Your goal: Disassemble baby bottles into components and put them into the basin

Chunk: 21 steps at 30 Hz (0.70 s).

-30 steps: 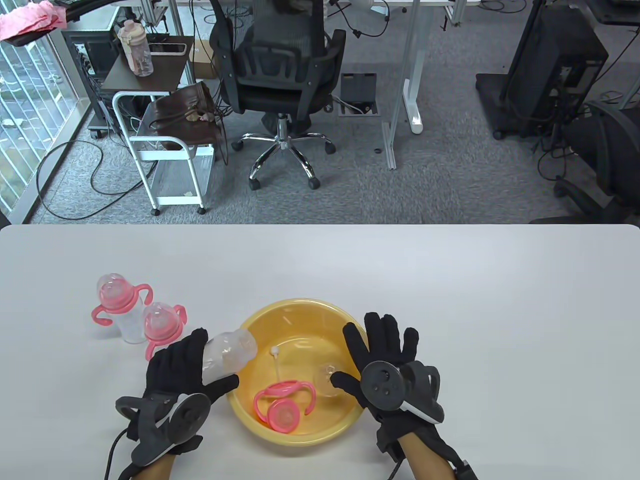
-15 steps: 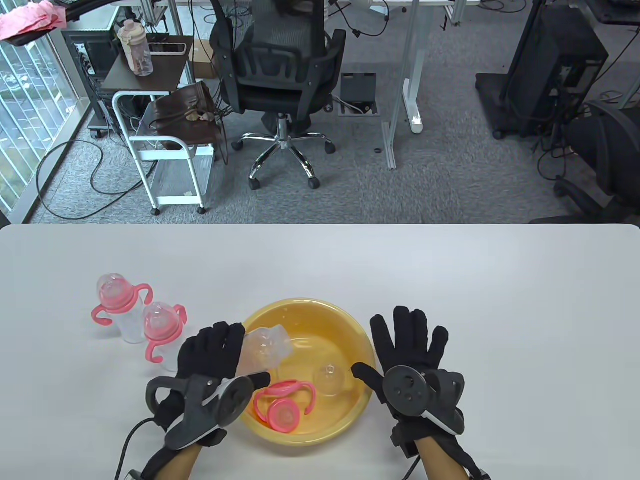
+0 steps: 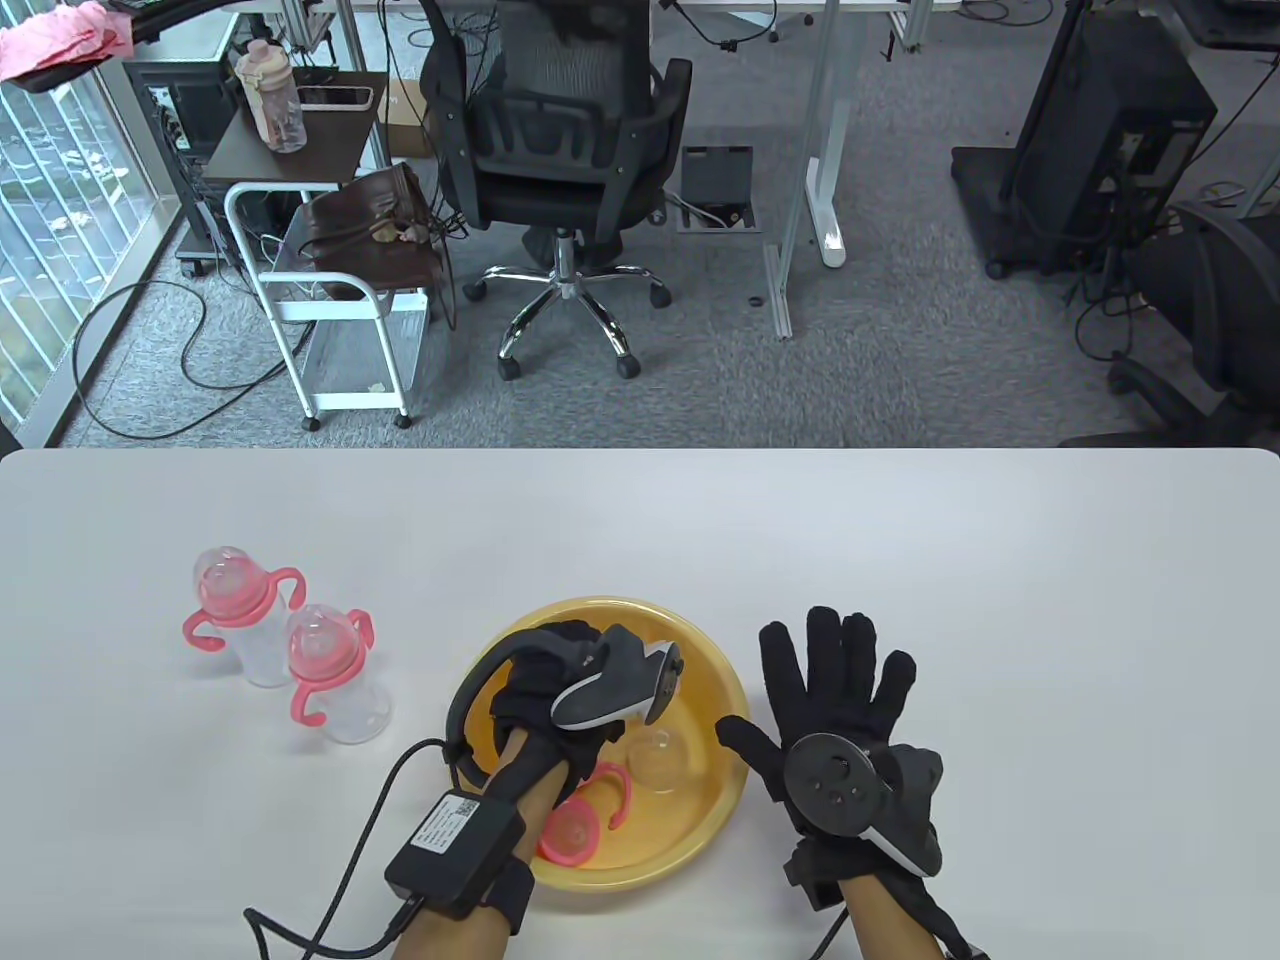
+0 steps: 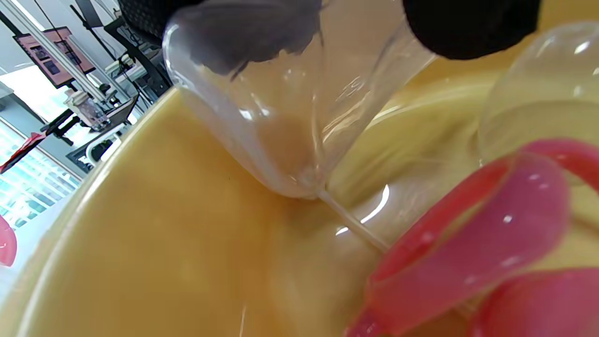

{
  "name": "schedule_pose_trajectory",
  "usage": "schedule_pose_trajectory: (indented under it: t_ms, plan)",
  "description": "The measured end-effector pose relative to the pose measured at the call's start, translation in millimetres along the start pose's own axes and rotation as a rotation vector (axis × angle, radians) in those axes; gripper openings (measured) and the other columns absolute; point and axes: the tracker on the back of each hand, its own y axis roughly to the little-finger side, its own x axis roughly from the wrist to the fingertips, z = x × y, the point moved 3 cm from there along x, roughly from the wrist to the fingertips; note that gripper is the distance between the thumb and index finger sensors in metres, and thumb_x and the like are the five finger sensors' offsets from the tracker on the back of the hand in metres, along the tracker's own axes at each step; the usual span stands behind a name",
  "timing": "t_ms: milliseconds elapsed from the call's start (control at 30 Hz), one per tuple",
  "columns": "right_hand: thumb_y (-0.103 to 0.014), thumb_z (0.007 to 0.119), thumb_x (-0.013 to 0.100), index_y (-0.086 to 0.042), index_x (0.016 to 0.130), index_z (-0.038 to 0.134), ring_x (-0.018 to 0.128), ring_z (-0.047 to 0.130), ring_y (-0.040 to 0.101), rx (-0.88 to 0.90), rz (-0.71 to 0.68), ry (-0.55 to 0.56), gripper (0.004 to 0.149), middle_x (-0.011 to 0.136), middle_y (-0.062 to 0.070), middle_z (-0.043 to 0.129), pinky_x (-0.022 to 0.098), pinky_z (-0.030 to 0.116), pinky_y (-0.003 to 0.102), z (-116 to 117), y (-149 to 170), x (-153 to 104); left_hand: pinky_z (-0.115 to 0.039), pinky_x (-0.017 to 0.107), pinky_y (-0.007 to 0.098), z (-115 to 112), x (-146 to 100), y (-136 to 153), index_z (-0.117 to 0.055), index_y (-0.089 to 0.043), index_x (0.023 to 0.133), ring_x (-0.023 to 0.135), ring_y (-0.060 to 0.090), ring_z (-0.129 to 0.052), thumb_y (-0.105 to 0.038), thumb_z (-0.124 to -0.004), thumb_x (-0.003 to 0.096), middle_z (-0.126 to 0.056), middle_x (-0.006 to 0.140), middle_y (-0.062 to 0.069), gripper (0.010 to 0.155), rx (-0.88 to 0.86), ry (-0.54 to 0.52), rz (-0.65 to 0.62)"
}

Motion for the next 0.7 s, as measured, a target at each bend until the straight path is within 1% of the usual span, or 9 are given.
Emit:
schedule_pose_trajectory:
  t_ms: [67, 100, 200, 233, 267, 433, 567, 633, 700]
  plan:
    - [-0.056, 0.069, 0.051, -0.017, 0.118, 0.037, 0.108, 0.008, 0.060, -0.001, -0.002, 0.004, 0.083, 0.119, 0.028, 0.012, 0.067, 0.001, 0.079, 0, 0, 0, -0.066, 0.077, 0.049, -3, 6, -8, -0.051, -0.012, 0.113, 0.100, 0.033, -0.077, -0.062, -0.074, 0.0396, -0.062, 0.111, 0.015, 0.093, 0.035, 0.014, -0.004]
    - [-0.056, 0.069, 0.052, -0.016, 0.118, 0.038, 0.107, 0.010, 0.060, -0.007, -0.004, 0.006, 0.083, 0.119, 0.029, 0.012, 0.067, 0.002, 0.079, 0, 0, 0, -0.065, 0.077, 0.049, -4, 9, -11, -0.050, -0.012, 0.114, 0.101, 0.033, -0.076, -0.062, -0.075, 0.0401, -0.061, 0.111, 0.015, 0.092, 0.046, 0.028, -0.005]
    - [-0.056, 0.069, 0.052, -0.016, 0.118, 0.037, 0.107, 0.010, 0.060, -0.028, 0.008, 0.004, 0.084, 0.119, 0.029, 0.013, 0.066, 0.003, 0.079, 0, 5, 0, -0.061, 0.080, 0.050, -11, 14, -17, -0.047, -0.013, 0.115, 0.104, 0.034, -0.072, -0.059, -0.076, 0.0415, -0.057, 0.113, 0.015, 0.092, 0.023, 0.107, -0.006]
    - [-0.056, 0.069, 0.051, -0.016, 0.118, 0.037, 0.107, 0.010, 0.060, -0.021, 0.017, -0.004, 0.084, 0.119, 0.029, 0.012, 0.066, 0.001, 0.079, 2, 6, 0, -0.061, 0.080, 0.050, -12, 15, -18, -0.047, -0.012, 0.115, 0.104, 0.034, -0.072, -0.059, -0.076, 0.0415, -0.057, 0.113, 0.015, 0.092, 0.010, 0.114, -0.005]
    - [-0.056, 0.069, 0.052, -0.017, 0.118, 0.037, 0.107, 0.010, 0.060, -0.019, 0.023, -0.010, 0.084, 0.119, 0.029, 0.012, 0.066, 0.003, 0.079, 2, 7, 0, -0.061, 0.080, 0.050, -13, 16, -18, -0.046, -0.012, 0.115, 0.105, 0.034, -0.071, -0.059, -0.076, 0.0415, -0.057, 0.114, 0.015, 0.092, 0.000, 0.112, -0.002]
    - [-0.057, 0.069, 0.051, -0.017, 0.118, 0.037, 0.107, 0.010, 0.060, -0.021, 0.026, -0.020, 0.084, 0.119, 0.029, 0.012, 0.066, 0.003, 0.079, 3, 7, 1, -0.060, 0.081, 0.050, -22, 18, -20, -0.046, -0.013, 0.115, 0.105, 0.034, -0.071, -0.059, -0.076, 0.0414, -0.056, 0.114, 0.015, 0.092, 0.025, 0.143, -0.006]
    - [-0.057, 0.069, 0.051, -0.017, 0.118, 0.037, 0.107, 0.011, 0.061, -0.026, 0.025, -0.026, 0.084, 0.119, 0.029, 0.012, 0.066, 0.003, 0.079, 4, 7, 1, -0.059, 0.081, 0.051, -25, 17, -19, -0.046, -0.013, 0.115, 0.105, 0.034, -0.071, -0.060, -0.074, 0.0407, -0.055, 0.114, 0.015, 0.092, 0.012, 0.116, -0.024]
    - [-0.057, 0.069, 0.051, -0.017, 0.118, 0.037, 0.108, 0.011, 0.061, -0.023, 0.028, -0.030, 0.084, 0.119, 0.028, 0.013, 0.066, 0.003, 0.079, 4, 8, 1, -0.059, 0.081, 0.052, -23, 14, -18, -0.046, -0.013, 0.114, 0.104, 0.034, -0.071, -0.059, -0.073, 0.0403, -0.056, 0.113, 0.015, 0.092, 0.006, 0.094, -0.038]
    - [-0.057, 0.069, 0.051, -0.017, 0.118, 0.038, 0.108, 0.012, 0.061, -0.004, 0.032, -0.031, 0.084, 0.120, 0.028, 0.013, 0.067, 0.003, 0.079, 5, 8, 2, -0.059, 0.080, 0.051, -16, 7, -15, -0.046, -0.012, 0.114, 0.104, 0.034, -0.071, -0.060, -0.072, 0.0397, -0.056, 0.113, 0.015, 0.092, 0.027, 0.045, -0.046]
